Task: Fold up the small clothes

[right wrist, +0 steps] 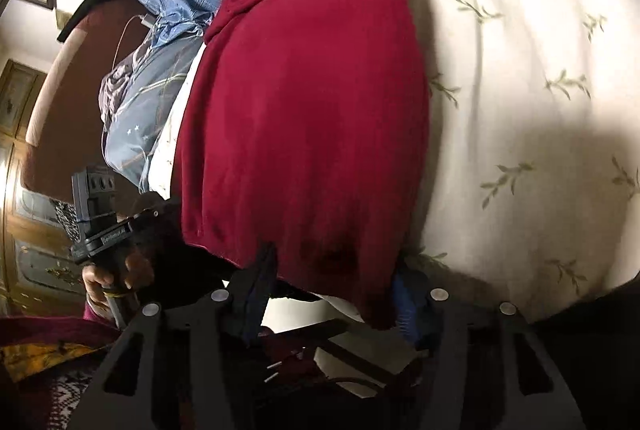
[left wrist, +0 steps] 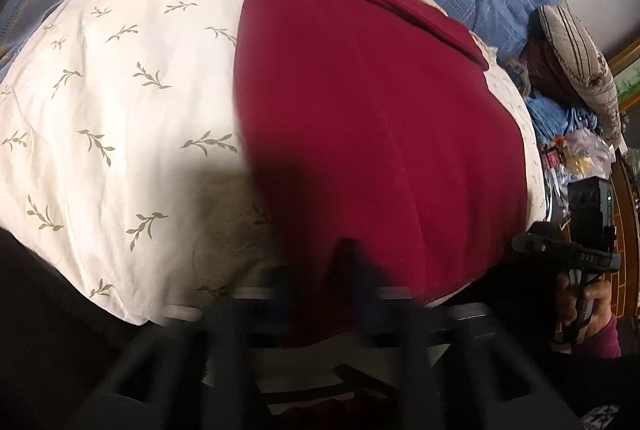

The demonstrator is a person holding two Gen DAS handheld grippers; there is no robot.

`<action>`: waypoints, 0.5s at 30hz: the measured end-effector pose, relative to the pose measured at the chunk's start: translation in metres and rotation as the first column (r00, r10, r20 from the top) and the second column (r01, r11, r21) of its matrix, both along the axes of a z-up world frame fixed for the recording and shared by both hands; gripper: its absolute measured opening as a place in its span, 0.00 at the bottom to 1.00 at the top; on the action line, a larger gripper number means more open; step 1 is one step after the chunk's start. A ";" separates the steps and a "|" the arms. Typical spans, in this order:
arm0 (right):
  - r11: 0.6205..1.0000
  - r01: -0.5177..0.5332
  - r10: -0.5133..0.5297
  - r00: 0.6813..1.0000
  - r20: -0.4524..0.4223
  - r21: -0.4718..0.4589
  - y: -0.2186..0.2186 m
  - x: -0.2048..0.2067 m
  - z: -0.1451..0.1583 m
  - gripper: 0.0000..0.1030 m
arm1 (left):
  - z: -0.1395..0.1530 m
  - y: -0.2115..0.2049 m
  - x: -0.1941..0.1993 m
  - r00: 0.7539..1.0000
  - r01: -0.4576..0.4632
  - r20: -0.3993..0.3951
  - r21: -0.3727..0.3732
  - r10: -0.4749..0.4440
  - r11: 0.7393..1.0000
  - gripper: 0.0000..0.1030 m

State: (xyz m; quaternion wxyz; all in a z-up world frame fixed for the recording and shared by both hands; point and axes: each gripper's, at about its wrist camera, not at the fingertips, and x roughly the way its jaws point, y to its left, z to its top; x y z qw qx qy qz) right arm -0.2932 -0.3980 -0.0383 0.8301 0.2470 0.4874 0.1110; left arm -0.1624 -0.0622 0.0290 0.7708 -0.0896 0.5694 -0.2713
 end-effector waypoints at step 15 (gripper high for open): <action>0.991 -0.106 0.070 0.932 0.355 0.084 0.011 -0.030 0.091 0.07 | 0.095 0.045 -0.006 0.972 0.000 0.225 -0.274 0.064 0.962 0.05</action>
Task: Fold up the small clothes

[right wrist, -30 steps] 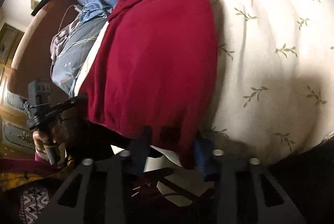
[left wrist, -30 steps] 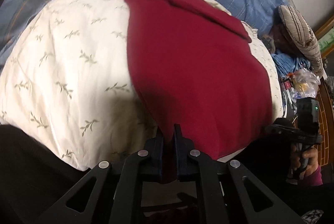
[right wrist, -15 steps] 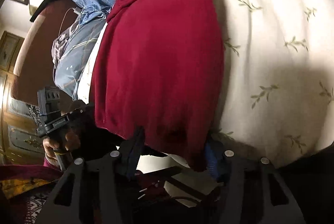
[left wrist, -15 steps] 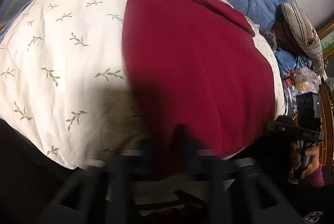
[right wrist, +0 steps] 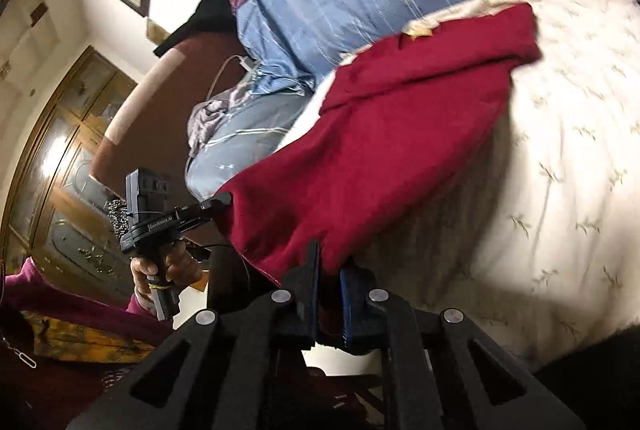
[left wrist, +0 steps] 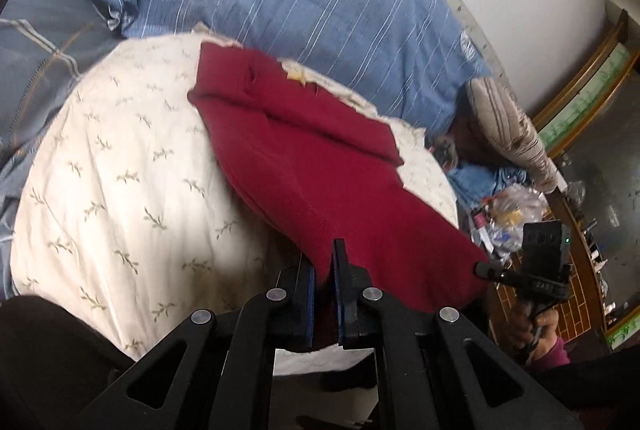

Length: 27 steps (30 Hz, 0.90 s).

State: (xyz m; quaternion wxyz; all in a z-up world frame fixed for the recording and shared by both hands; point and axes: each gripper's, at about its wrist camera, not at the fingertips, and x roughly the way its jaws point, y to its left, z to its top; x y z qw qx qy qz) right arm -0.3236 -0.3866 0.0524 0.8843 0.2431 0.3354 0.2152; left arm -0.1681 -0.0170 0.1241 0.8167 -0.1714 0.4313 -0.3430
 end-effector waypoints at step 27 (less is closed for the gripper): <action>0.906 0.409 -0.389 0.906 0.167 -0.108 -0.109 0.232 0.046 0.07 | -0.010 -0.129 0.217 0.971 -0.188 0.174 0.140 0.162 0.972 0.05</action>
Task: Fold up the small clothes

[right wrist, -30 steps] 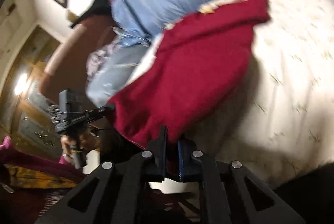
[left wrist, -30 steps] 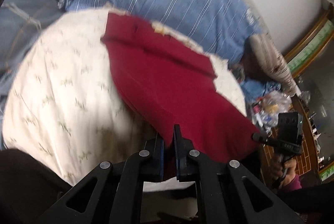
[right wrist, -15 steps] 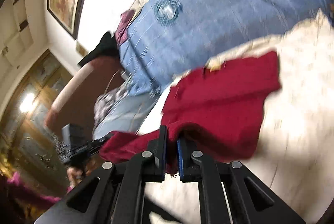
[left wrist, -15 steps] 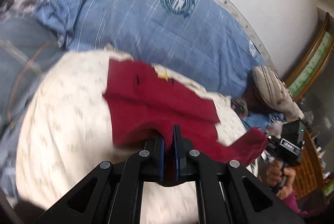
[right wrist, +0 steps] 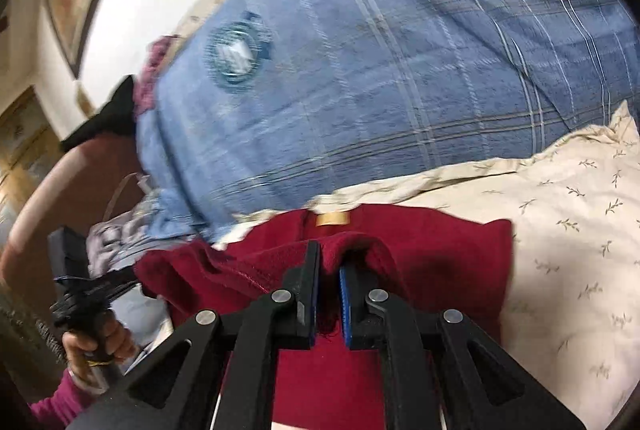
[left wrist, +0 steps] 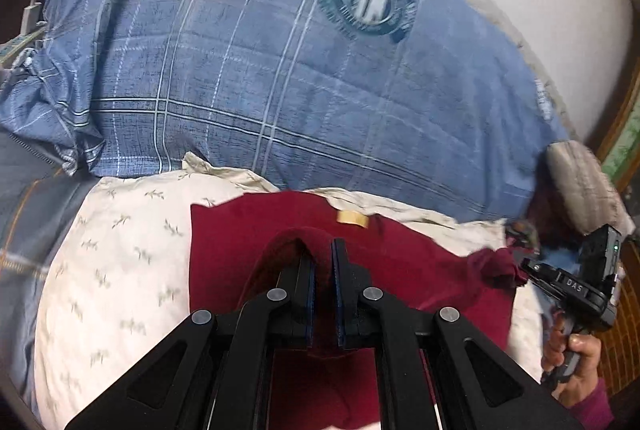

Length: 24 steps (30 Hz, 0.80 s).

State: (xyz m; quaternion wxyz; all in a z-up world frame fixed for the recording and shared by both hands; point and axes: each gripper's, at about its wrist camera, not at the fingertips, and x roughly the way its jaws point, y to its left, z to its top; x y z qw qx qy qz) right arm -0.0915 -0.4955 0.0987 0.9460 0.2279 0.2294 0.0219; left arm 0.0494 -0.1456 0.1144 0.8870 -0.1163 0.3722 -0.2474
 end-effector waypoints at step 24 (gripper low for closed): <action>1.000 -0.008 0.004 0.993 -0.121 -0.030 -0.025 0.053 -0.024 0.42 | -0.050 -0.037 0.115 0.994 -0.047 -0.092 0.133 0.059 0.990 0.74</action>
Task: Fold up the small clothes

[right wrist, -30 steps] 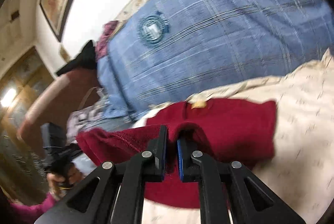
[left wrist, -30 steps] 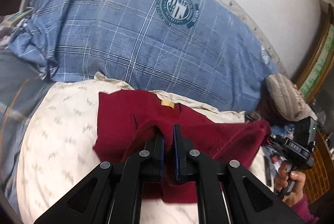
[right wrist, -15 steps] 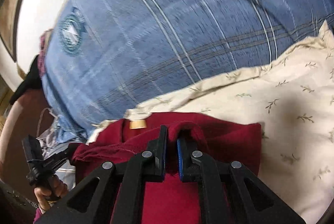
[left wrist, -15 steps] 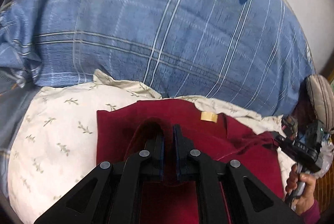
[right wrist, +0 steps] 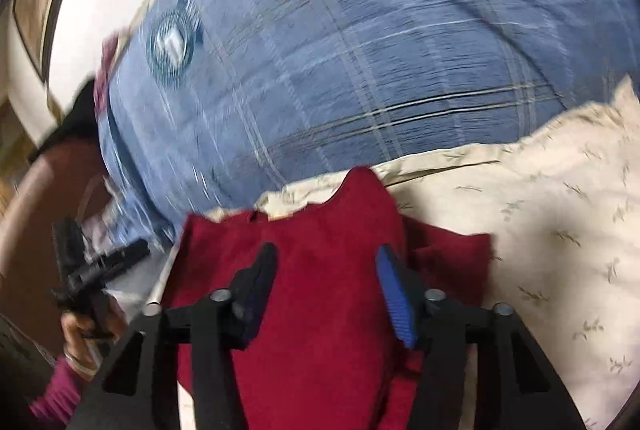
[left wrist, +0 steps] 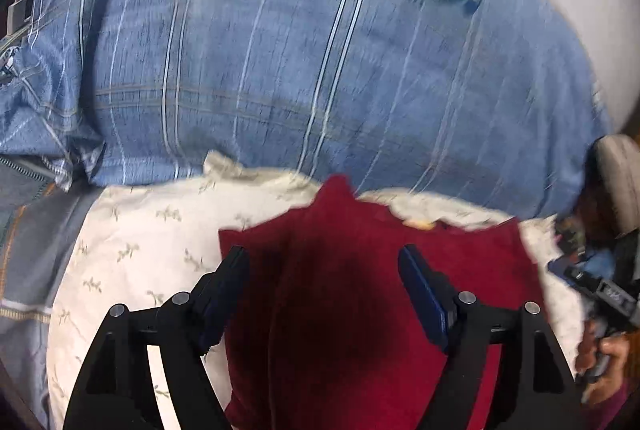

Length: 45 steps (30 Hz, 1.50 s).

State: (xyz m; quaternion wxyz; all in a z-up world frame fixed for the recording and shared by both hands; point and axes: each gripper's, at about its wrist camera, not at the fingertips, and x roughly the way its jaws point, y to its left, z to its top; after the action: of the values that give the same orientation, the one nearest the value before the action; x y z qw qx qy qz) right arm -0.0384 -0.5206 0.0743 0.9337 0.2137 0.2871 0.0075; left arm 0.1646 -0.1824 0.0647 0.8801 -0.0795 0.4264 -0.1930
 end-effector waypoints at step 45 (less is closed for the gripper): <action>0.993 -0.026 0.009 0.989 -0.151 -0.113 0.034 -0.115 -0.015 0.36 | -0.014 0.027 -0.118 1.000 -0.007 0.029 0.176 0.002 0.984 0.73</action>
State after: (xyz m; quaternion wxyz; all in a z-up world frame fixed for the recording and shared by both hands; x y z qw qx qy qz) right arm -0.1539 -0.4868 0.0594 0.9202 0.1570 0.3583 -0.0168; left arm 0.0470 -0.1551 0.0505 0.8902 0.0003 0.4289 -0.1539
